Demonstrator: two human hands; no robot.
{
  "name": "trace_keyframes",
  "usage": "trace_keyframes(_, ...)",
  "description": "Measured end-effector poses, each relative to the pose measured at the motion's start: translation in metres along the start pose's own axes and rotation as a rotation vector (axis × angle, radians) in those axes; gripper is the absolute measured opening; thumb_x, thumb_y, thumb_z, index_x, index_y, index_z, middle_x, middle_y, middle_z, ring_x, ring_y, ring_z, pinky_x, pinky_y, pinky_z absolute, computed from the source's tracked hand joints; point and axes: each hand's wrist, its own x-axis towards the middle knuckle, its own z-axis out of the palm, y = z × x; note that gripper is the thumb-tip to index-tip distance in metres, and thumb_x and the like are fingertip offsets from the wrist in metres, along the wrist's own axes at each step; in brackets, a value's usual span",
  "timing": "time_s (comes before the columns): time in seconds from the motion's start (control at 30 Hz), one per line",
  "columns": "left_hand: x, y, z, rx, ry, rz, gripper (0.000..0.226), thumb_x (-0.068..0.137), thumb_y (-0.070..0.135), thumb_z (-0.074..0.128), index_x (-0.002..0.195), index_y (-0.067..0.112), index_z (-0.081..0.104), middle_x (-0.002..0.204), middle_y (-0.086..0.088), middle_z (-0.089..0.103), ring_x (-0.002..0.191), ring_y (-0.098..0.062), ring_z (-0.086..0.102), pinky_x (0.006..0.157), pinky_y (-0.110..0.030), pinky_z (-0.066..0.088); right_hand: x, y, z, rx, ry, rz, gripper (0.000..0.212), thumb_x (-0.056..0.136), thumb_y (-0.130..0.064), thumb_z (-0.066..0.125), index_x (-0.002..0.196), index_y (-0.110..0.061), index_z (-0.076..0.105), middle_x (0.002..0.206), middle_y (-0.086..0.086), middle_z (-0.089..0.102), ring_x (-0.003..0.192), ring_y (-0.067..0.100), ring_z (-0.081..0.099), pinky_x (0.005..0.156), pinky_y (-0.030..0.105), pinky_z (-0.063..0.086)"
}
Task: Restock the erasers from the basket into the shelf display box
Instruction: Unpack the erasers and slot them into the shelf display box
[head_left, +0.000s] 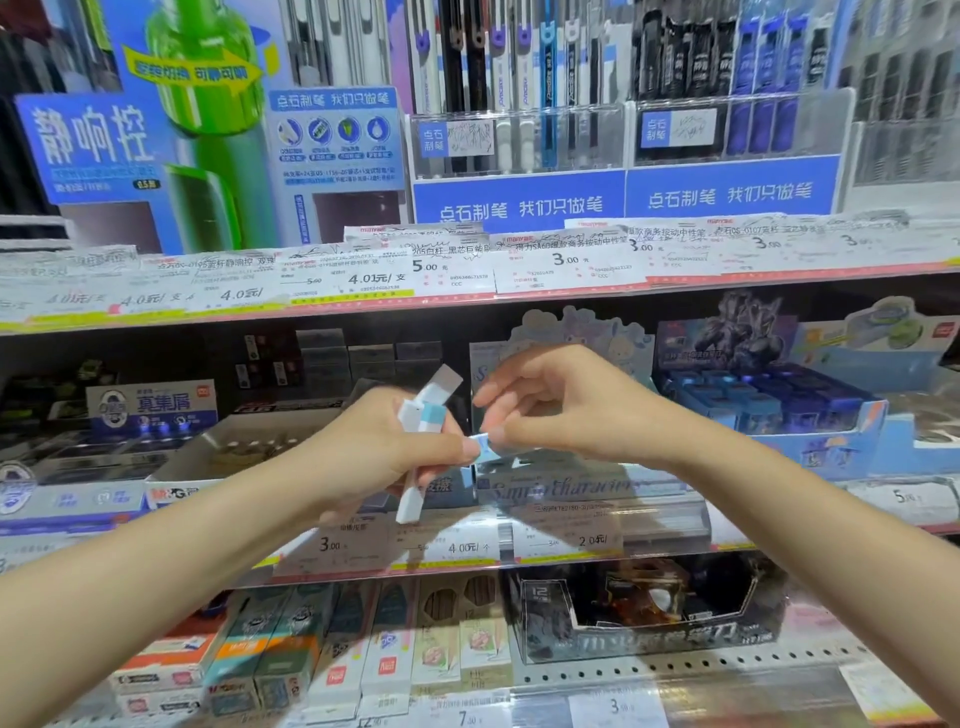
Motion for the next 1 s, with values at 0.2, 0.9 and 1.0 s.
trace_keyframes(0.2, 0.001, -0.004, 0.001, 0.05, 0.001, 0.061, 0.015, 0.078, 0.021, 0.071, 0.066, 0.01, 0.071, 0.043, 0.0, 0.049, 0.04, -0.008, 0.041, 0.041, -0.015, 0.034, 0.002, 0.001, -0.01, -0.164, -0.14, 0.038, 0.024, 0.085, -0.008, 0.063, 0.108, -0.012, 0.065, 0.085, 0.004, 0.065, 0.075, 0.007, 0.057, 0.074, 0.022, 0.048)
trace_keyframes(0.9, -0.001, -0.023, 0.001, 0.783, -0.251, 0.167, 0.057, 0.085, 0.015, 0.054, 0.136, 0.037, 0.04, 0.137, 0.024, 0.042, 0.09, 0.014, 0.057, 0.084, -0.008, 0.044, 0.008, 0.046, 0.018, -0.028, 0.39, -0.126, 0.036, 0.08, -0.003, 0.065, 0.093, -0.037, 0.058, 0.079, -0.006, 0.058, 0.08, 0.016, 0.058, 0.075, 0.02, 0.047)
trace_keyframes(1.0, -0.001, -0.023, 0.0, 0.789, -0.258, 0.17, 0.057, 0.085, 0.015, 0.054, 0.136, 0.036, 0.041, 0.138, 0.02, 0.047, 0.108, 0.009, 0.052, 0.093, -0.013, 0.041, 0.008, 0.049, 0.018, -0.037, 0.387, -0.12, 0.035, 0.081, -0.006, 0.065, 0.095, -0.037, 0.059, 0.08, -0.006, 0.06, 0.082, 0.017, 0.058, 0.077, 0.021, 0.048)
